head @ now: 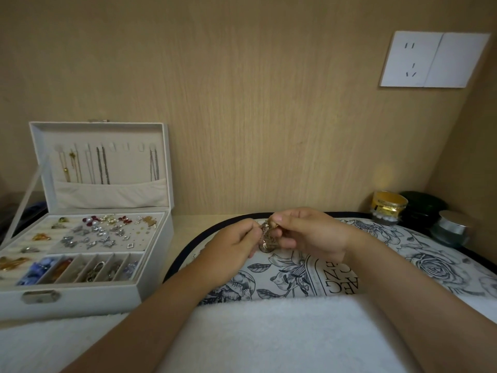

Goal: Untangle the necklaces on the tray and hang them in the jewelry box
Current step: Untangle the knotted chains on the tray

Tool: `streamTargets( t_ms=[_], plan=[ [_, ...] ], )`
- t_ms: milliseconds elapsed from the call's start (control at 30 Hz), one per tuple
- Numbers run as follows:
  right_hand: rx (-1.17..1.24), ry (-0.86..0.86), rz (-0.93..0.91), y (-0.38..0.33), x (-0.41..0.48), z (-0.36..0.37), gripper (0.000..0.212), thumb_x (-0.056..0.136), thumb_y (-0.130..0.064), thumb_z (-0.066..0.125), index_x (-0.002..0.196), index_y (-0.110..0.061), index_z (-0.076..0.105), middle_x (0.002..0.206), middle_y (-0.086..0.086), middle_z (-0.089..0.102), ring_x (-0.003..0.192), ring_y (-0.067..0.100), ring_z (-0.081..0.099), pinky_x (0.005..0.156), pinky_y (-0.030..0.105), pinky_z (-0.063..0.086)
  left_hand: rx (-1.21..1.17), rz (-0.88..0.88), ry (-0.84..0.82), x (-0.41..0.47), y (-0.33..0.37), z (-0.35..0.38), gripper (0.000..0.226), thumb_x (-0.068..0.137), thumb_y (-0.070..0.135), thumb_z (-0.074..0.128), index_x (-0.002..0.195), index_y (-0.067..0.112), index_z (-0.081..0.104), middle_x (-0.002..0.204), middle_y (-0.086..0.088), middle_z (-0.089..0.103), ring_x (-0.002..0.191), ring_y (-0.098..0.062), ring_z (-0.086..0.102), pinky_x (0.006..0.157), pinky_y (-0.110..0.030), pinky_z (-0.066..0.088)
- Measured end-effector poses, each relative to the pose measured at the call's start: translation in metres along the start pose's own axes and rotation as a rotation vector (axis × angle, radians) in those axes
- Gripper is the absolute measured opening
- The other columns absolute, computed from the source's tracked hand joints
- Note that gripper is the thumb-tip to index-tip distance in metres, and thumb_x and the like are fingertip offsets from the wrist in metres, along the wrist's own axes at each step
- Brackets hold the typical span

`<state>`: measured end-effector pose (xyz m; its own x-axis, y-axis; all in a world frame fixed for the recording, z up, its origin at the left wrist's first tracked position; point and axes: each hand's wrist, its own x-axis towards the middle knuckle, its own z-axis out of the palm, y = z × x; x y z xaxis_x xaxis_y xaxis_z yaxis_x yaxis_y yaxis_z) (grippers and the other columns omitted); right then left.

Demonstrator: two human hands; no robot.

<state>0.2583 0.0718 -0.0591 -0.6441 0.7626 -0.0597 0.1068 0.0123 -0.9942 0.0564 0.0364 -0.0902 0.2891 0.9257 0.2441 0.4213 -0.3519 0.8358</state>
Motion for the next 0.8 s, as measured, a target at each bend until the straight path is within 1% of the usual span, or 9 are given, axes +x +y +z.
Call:
streamTargets(
  t_ms=[100,200,333,433,500,567,633,700,800],
  plan=[
    [0.107,-0.040,0.091,-0.003,-0.003,-0.003,0.020,0.085,-0.031,0.047,0.069,-0.021,0.044,0.067,-0.002,0.037,0.057,0.014,0.028,0.064,0.033,0.034,0.080,0.060,-0.024,0.000,0.005,0.006,0.032,0.105,0.030,0.042,0.075,0.031,0.052,0.060,0.015,0.051,0.056,-0.003,0.045,0.060,-0.030,0.039],
    [-0.022,0.015,0.148,-0.001,-0.007,-0.009,0.020,0.080,-0.030,0.054,0.067,-0.018,0.044,0.065,-0.003,0.038,0.058,0.014,0.029,0.059,0.029,0.033,0.214,0.073,-0.013,-0.001,0.009,0.011,0.032,0.103,0.033,0.044,0.072,0.032,0.051,0.060,0.009,0.051,0.056,-0.009,0.046,0.063,-0.044,0.047],
    [-0.382,0.145,0.142,0.000,-0.012,-0.019,0.019,0.092,-0.025,0.070,0.078,-0.012,0.071,0.068,-0.003,0.063,0.059,0.011,0.049,0.059,0.023,0.041,0.235,-0.019,0.023,-0.001,0.014,0.005,0.028,0.097,0.029,0.052,0.072,0.032,0.065,0.067,0.012,0.061,0.056,-0.018,0.060,0.055,-0.043,0.056],
    [-0.408,0.161,0.116,0.000,-0.011,-0.021,0.013,0.090,-0.020,0.073,0.092,-0.008,0.077,0.077,0.005,0.068,0.064,0.012,0.059,0.064,0.026,0.051,0.231,-0.056,0.005,0.004,0.016,0.006,0.014,0.094,0.034,0.059,0.091,0.034,0.072,0.089,0.012,0.061,0.066,-0.012,0.064,0.046,-0.031,0.054],
    [-0.443,0.169,0.105,-0.004,-0.010,-0.019,0.012,0.092,-0.020,0.071,0.091,-0.009,0.077,0.077,0.010,0.064,0.056,0.009,0.053,0.056,0.021,0.047,0.188,-0.048,0.005,0.013,0.019,0.010,0.013,0.091,0.036,0.066,0.102,0.038,0.072,0.099,0.018,0.065,0.082,-0.003,0.066,0.063,-0.028,0.056],
    [-0.484,0.210,0.105,-0.010,-0.012,-0.021,0.014,0.094,-0.025,0.069,0.086,-0.015,0.076,0.075,0.010,0.061,0.052,0.007,0.049,0.050,0.017,0.041,0.067,-0.069,-0.026,0.023,0.025,0.013,0.019,0.091,0.026,0.070,0.104,0.038,0.074,0.095,0.016,0.073,0.076,0.007,0.065,0.074,-0.021,0.050],
    [-0.516,0.243,0.119,-0.013,-0.014,-0.026,0.026,0.093,-0.035,0.068,0.088,-0.010,0.075,0.070,0.007,0.059,0.054,0.010,0.047,0.052,0.021,0.037,-0.008,-0.142,-0.047,0.033,0.031,0.012,0.017,0.088,0.023,0.074,0.100,0.034,0.077,0.087,0.010,0.076,0.076,-0.004,0.069,0.079,-0.025,0.053],
    [-0.539,0.262,0.142,-0.014,-0.015,-0.028,0.036,0.093,-0.040,0.067,0.092,-0.004,0.073,0.064,0.005,0.057,0.054,0.012,0.046,0.055,0.025,0.036,0.019,-0.185,-0.049,0.042,0.033,0.011,0.013,0.084,0.026,0.078,0.095,0.030,0.079,0.088,0.009,0.077,0.089,-0.011,0.073,0.094,-0.034,0.055],
    [-0.565,0.256,0.151,-0.016,-0.017,-0.030,0.029,0.095,-0.041,0.064,0.078,-0.018,0.071,0.054,-0.003,0.055,0.049,0.009,0.044,0.056,0.026,0.037,0.116,-0.190,-0.088,0.049,0.038,0.014,0.003,0.084,0.032,0.077,0.082,0.030,0.078,0.086,0.006,0.077,0.090,-0.018,0.073,0.092,-0.037,0.056]
  ],
)
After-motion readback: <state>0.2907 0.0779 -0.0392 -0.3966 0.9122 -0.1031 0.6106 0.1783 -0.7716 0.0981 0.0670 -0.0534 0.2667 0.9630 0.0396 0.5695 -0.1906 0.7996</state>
